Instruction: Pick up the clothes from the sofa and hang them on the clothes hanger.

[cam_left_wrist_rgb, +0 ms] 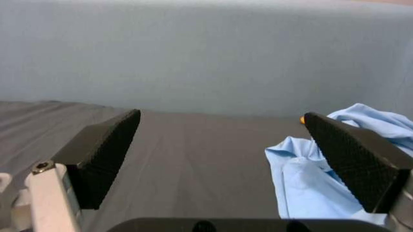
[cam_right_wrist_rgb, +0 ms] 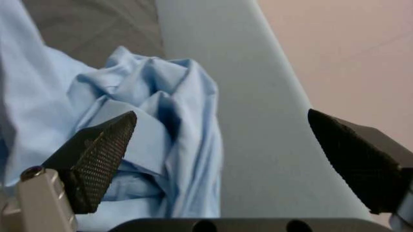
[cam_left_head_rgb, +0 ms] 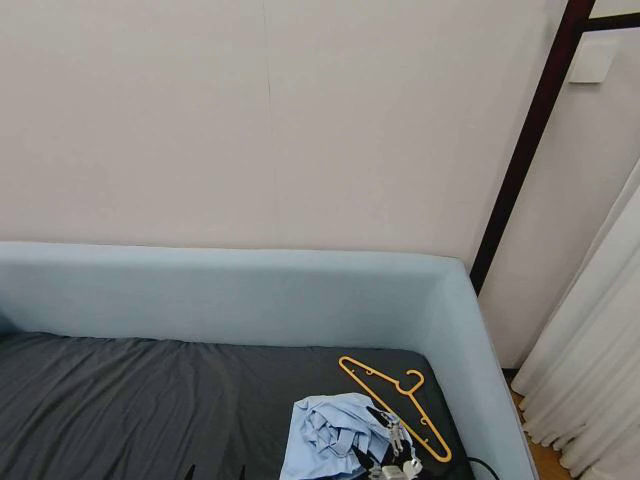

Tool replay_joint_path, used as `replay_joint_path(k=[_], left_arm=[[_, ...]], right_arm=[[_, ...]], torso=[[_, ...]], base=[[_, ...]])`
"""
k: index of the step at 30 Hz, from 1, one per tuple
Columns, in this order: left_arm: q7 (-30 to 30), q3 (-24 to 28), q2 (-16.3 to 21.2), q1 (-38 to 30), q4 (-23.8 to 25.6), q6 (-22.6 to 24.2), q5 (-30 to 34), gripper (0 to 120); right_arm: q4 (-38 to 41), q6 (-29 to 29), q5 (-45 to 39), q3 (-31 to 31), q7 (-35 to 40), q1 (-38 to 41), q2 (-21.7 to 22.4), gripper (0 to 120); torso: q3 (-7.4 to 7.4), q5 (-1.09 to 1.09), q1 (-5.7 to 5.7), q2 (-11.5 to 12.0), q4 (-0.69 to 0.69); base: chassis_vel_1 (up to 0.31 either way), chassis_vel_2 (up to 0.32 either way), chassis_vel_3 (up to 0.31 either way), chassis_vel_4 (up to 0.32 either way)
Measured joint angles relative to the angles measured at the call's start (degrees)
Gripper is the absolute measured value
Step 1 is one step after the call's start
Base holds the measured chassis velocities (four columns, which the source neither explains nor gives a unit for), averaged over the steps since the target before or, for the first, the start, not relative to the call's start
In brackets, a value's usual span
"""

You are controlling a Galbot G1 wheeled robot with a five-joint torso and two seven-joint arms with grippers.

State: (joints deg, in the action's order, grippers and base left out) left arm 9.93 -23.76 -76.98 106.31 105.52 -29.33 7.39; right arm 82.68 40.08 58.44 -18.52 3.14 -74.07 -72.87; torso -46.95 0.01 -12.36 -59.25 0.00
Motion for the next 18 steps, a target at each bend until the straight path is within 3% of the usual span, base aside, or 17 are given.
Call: replay_joint_path(k=[7,18], left_arm=[[0.02,-0.85,-0.33,0.27,0.68,-0.07,0.09,100],[0.05,-1.47,-0.79,0.19,1.22,-0.21,0.22,100]], right_arm=[[-5.87,1.62,6.9,-1.74,2.19,3.43,-2.0,100],[-8.04,1.72,11.39,-3.27,4.22,4.41,-1.05,100]], torso=[[0.0,0.0,0.0,0.0,0.0],[0.01,0.0,0.0,0.0,-0.01]], base=[[0.0,0.0,0.0,0.0],[0.0,0.0,0.0,0.0]])
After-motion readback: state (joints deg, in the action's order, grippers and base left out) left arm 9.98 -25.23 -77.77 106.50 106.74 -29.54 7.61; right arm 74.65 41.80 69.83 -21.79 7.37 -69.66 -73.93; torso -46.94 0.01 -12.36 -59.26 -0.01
